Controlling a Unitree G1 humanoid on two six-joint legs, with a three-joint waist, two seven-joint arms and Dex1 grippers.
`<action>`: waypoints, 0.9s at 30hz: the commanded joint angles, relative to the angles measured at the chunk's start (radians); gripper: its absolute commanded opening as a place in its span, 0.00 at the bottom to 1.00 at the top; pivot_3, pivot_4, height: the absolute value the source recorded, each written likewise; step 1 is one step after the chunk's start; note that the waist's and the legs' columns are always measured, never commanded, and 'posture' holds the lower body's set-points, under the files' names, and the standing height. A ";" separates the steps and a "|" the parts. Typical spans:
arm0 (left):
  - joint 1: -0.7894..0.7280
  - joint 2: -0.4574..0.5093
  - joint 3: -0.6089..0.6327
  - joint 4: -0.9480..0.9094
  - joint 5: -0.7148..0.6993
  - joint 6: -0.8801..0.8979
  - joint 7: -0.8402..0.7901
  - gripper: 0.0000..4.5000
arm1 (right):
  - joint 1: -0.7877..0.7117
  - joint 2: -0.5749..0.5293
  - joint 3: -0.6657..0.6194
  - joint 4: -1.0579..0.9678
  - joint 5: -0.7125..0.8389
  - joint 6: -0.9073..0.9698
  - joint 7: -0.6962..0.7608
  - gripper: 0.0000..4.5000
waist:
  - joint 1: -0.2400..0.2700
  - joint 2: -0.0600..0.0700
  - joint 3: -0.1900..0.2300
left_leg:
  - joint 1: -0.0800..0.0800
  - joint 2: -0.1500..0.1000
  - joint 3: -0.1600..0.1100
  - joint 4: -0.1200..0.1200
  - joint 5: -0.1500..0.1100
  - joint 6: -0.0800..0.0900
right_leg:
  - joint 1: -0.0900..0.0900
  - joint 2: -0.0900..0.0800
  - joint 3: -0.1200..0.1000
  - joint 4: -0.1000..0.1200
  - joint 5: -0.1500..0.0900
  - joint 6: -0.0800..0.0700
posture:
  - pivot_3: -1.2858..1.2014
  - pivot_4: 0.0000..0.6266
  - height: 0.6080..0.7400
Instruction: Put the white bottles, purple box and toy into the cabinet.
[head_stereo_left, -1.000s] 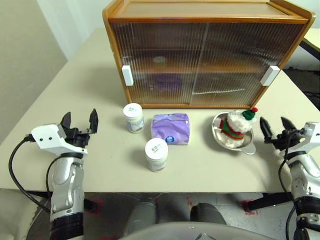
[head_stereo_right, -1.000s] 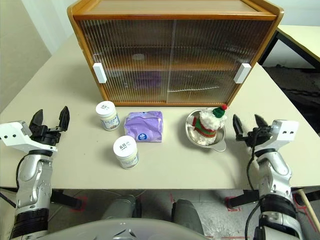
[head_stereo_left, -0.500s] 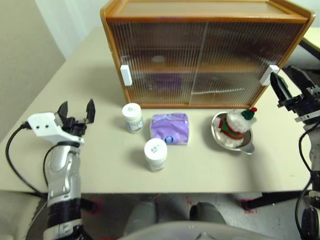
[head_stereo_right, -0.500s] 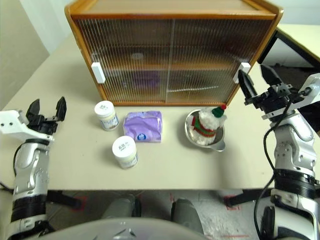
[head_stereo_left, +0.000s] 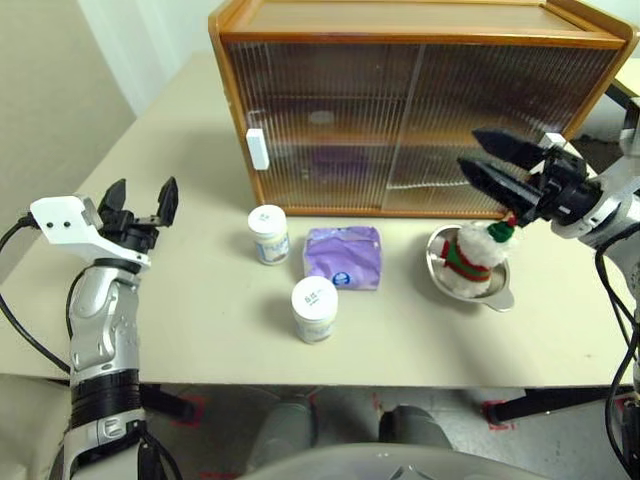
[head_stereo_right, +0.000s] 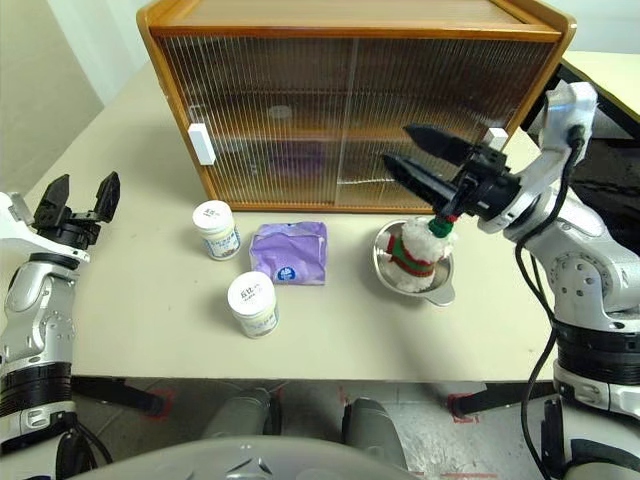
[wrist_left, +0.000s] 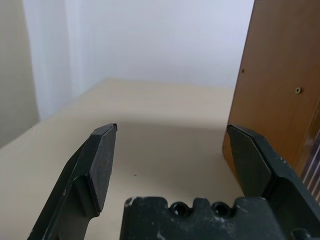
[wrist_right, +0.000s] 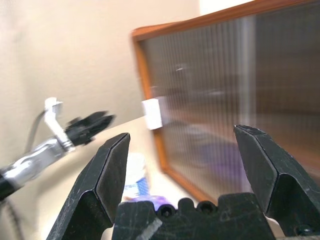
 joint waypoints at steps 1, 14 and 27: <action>-0.040 0.004 -0.029 -0.025 -0.034 0.082 -0.020 0.99 | -0.014 -0.012 0.038 -0.059 -0.003 0.023 0.027 1.00 | 0.000 -0.001 0.000 | -0.002 0.000 0.000 0.001 0.000 0.000 | -0.001 0.000 0.000 0.000 0.001 0.000 | 0.55 0.00 1.00; -0.112 -0.034 -0.141 -0.125 -0.051 0.271 -0.036 0.26 | 0.003 0.026 0.066 -0.086 -0.012 0.025 0.016 1.00 | 0.000 -0.003 -0.001 | -0.003 0.000 0.000 0.001 0.000 0.000 | -0.002 0.001 0.000 0.000 0.003 0.000 | 0.55 0.00 1.00; -0.264 -0.073 -0.179 0.002 -0.024 0.265 -0.062 0.01 | 0.009 0.059 0.075 -0.103 -0.014 0.030 0.002 1.00 | -0.001 -0.004 -0.001 | -0.003 -0.003 0.000 0.003 0.003 0.005 | -0.001 0.006 0.000 0.000 0.004 0.002 | 0.54 0.00 1.00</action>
